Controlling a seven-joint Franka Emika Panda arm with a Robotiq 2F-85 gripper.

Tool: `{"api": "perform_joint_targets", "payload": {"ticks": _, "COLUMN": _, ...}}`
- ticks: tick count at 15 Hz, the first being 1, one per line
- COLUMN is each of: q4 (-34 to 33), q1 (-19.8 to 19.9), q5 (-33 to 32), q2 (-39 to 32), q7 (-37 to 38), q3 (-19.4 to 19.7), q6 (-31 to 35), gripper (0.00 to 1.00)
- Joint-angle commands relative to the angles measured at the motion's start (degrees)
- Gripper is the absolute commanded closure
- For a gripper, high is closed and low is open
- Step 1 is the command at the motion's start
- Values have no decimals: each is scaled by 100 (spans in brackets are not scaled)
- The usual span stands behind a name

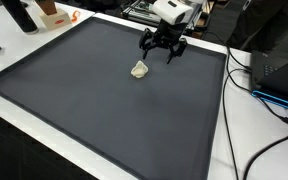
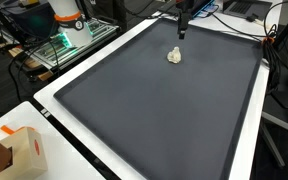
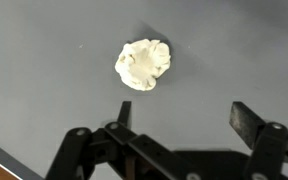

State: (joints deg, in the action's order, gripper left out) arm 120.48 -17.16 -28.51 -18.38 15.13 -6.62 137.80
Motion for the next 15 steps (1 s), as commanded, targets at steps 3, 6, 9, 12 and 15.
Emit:
{"api": "perform_joint_targets", "payload": {"ticks": 3, "q4": 249, "q1": 269, "q5": 1119, "q2": 415, "q7": -68, "q3": -71, "q6": 130, "gripper": 0}}
{"api": "perform_joint_targets", "payload": {"ticks": 6, "q4": 183, "q1": 350, "q5": 1611, "q2": 543, "q7": 78, "q3": -38, "q6": 15, "gripper": 0}}
{"api": "perform_joint_targets", "payload": {"ticks": 9, "q4": 128, "q1": 443, "q5": 1958, "q2": 669, "q7": 206, "q3": 8, "q6": -107, "gripper": 0}}
{"api": "perform_joint_targets", "payload": {"ticks": 12, "q4": 67, "q1": 569, "q5": 2348, "q2": 765, "q7": 286, "q3": 28, "q6": -218, "gripper": 0}}
{"api": "perform_joint_targets", "payload": {"ticks": 15, "q4": 1, "q1": 659, "q5": 2619, "q2": 844, "q7": 388, "q3": 63, "q6": -348, "gripper": 0}}
